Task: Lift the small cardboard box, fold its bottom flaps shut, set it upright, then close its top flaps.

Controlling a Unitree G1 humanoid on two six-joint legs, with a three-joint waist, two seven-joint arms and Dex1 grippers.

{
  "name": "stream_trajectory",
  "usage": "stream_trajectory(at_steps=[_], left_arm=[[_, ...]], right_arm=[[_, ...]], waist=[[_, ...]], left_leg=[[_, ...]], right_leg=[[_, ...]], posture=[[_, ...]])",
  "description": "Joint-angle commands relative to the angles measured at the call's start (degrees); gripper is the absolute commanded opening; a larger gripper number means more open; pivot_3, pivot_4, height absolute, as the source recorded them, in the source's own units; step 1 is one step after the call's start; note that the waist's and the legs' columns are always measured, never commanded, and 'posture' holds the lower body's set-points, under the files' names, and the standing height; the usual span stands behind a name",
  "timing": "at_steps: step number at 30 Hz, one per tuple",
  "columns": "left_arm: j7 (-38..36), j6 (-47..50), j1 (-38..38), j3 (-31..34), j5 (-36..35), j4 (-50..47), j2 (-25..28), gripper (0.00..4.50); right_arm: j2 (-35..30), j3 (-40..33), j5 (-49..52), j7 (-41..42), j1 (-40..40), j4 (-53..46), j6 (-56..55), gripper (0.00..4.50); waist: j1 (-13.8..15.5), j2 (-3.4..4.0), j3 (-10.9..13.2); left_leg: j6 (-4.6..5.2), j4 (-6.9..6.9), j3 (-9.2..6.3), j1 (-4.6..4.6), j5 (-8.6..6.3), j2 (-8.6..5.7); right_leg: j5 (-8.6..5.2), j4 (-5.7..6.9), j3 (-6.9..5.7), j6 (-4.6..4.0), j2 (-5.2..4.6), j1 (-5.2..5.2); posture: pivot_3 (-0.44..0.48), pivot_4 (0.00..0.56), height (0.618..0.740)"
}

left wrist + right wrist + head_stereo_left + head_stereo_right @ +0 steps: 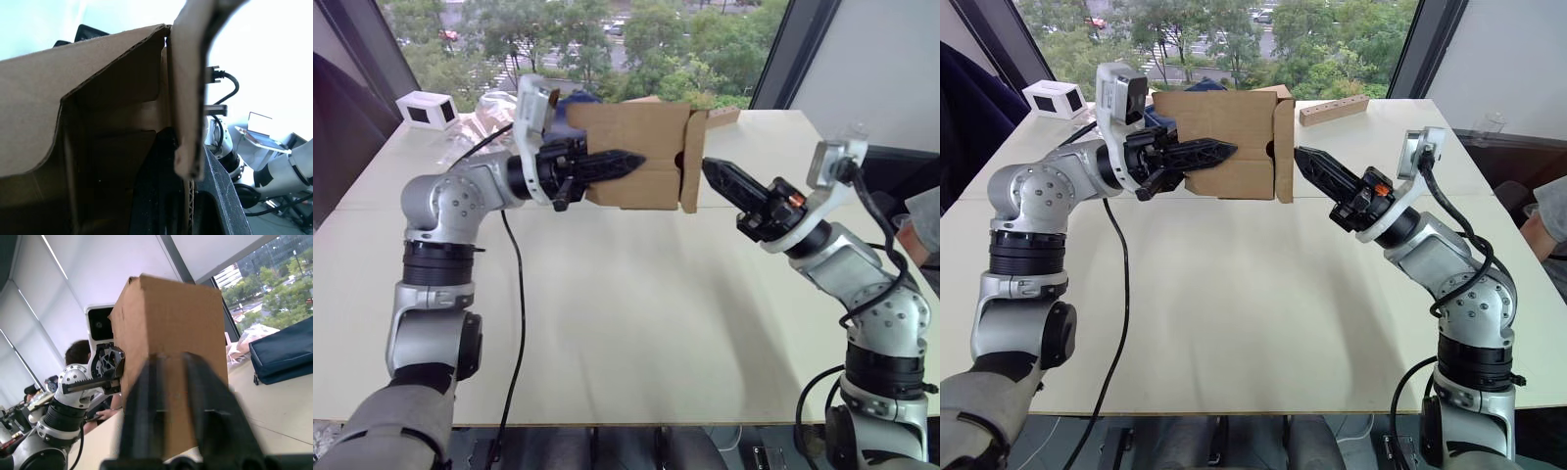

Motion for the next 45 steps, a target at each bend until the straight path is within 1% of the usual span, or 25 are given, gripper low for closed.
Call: stream_trajectory(at_steps=[1,8,11,15,24,30,32,33,34,44,45], left_arm=[[0.0,-0.3,-1.7,1.1,-0.9,-0.6,0.2,0.0],[0.3,-0.3,-1.7,1.3,-0.8,-0.5,0.3,0.0],[0.5,-0.2,-1.7,1.4,-0.9,-0.6,0.3,0.0],[0.5,-0.3,-1.7,1.6,-0.8,-0.5,0.5,0.0],[0.7,-0.3,-1.8,1.6,-0.9,-0.4,0.4,0.0],[0.9,-0.3,-1.8,1.7,-1.0,-0.5,0.2,0.0],[1.0,-0.3,-1.8,1.8,-1.1,-0.5,0.2,0.0],[1.0,-0.3,-1.8,1.7,-1.1,-0.5,0.2,0.0],[1.1,-0.3,-1.8,1.7,-1.1,-0.5,0.1,0.0],[1.3,-0.3,-1.9,1.8,-1.1,-0.4,0.0,0.0],[1.3,-0.3,-1.8,1.8,-1.2,-0.5,0.0,0.0]], right_arm=[[2.7,-1.6,4.6,-0.6,-1.1,0.9,-0.8,2.4],[5.9,-2.7,6.6,-1.7,-1.3,3.5,-2.1,2.4],[7.6,-4.0,12.3,-2.1,-1.5,3.5,-1.8,2.4],[7.4,-3.5,15.1,-1.9,-0.2,2.2,-0.6,2.4],[7.1,-1.5,10.5,-2.3,1.6,2.1,-1.3,2.4],[8.6,-1.5,11.0,-2.6,1.9,2.0,-1.9,2.4],[8.9,-1.4,11.4,-2.7,2.2,1.7,-1.8,1.88],[9.0,-1.3,11.7,-2.7,2.3,1.5,-1.8,1.75],[9.2,-1.2,11.8,-2.7,2.4,1.4,-1.8,1.41],[10.6,-0.1,9.1,-3.5,2.6,1.5,-3.2,1.41],[10.8,0.1,8.9,-3.6,2.6,1.5,-3.4,1.15]], waist=[[0.0,0.0,0.0],[-0.1,0.01,0.0],[-0.1,0.01,0.0],[-0.1,0.01,0.0],[-0.1,0.01,0.0],[-0.1,0.01,0.0],[-0.1,0.01,0.0],[-0.1,0.01,0.0],[-0.1,0.01,0.0],[-0.1,0.01,0.0],[-0.1,0.01,0.0]], left_leg=[[0.0,0.0,0.0,0.0,0.0,0.0],[0.0,0.0,0.01,0.0,0.0,0.01],[0.0,0.0,0.0,0.0,0.0,0.01],[0.0,0.0,0.0,0.0,0.0,0.01],[0.0,0.0,0.01,0.0,0.0,0.01],[0.0,-0.01,0.01,0.0,0.0,0.01],[0.0,-0.01,0.0,0.0,0.0,0.01],[0.0,-0.01,0.01,0.0,0.0,0.01],[0.0,-0.01,0.01,0.0,0.0,0.01],[0.0,-0.01,0.01,0.0,0.0,0.01],[0.0,-0.01,0.01,0.0,0.0,0.01]], right_leg=[[0.0,0.0,0.0,0.0,0.0,0.0],[0.0,0.02,0.0,0.0,0.0,-0.01],[0.0,0.02,0.0,0.0,0.0,-0.02],[0.0,0.02,0.0,0.0,-0.01,-0.01],[0.0,0.03,0.0,0.0,0.01,-0.02],[0.0,0.03,0.0,0.0,0.01,-0.02],[0.0,0.03,0.0,0.0,0.01,-0.02],[0.0,0.02,0.0,0.0,0.01,-0.02],[0.0,0.02,0.0,0.0,0.01,-0.02],[0.0,0.03,0.0,0.0,0.01,-0.02],[0.0,0.03,0.0,0.0,0.01,-0.02]], posture=[[0.0,0.15,0.74],[0.0,0.15,0.74],[0.0,0.15,0.74],[0.0,0.15,0.74],[0.0,0.15,0.74],[0.0,0.15,0.74],[0.0,0.15,0.74],[0.0,0.15,0.74],[0.0,0.15,0.74],[0.0,0.15,0.74],[0.0,0.15,0.74]])
